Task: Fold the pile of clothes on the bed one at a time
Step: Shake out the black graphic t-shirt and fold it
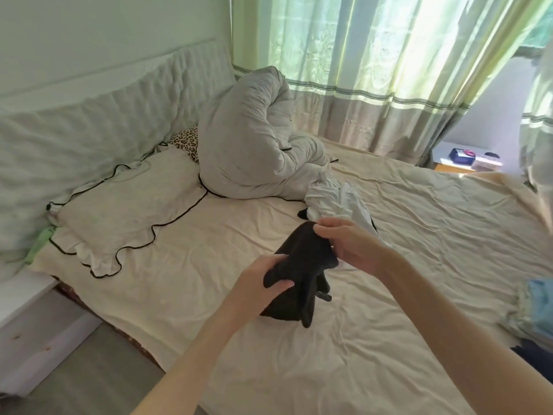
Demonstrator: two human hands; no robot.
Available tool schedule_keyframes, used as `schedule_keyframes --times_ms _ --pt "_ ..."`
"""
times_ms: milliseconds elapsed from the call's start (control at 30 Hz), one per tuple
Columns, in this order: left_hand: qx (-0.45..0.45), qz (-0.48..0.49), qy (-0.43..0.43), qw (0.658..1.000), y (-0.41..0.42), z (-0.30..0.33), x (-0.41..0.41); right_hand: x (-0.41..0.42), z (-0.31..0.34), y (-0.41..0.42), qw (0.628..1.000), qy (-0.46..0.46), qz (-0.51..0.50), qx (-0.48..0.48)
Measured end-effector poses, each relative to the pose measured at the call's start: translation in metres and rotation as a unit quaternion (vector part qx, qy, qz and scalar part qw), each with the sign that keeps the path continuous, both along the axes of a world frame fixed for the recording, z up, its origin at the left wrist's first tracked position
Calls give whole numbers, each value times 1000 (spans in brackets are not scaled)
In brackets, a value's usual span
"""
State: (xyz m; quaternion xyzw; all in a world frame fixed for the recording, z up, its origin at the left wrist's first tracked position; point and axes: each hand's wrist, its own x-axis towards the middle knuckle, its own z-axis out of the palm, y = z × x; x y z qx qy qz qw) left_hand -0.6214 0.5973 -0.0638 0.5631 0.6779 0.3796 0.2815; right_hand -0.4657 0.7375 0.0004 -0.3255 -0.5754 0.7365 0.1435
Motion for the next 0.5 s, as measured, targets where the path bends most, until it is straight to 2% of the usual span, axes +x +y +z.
schedule_keyframes --times_ms 100,167,267,333,400,467,500 --pt "35 31 21 999 21 26 0 0 22 14 999 7 -9 32" --pt "54 32 9 998 31 49 -6 -2 34 23 993 -52 -47 100" --pt "71 44 -57 995 40 83 -20 -1 42 28 958 -146 -73 234" --pt "77 35 -68 994 46 104 -25 -2 44 26 931 -173 -16 321" --pt "83 22 -64 994 53 123 -25 -10 43 21 887 -206 43 411" --pt "98 17 -54 994 59 141 -23 -19 41 15 862 -193 42 467" --pt "108 13 -48 993 62 148 -24 -23 39 12 868 -156 16 472"
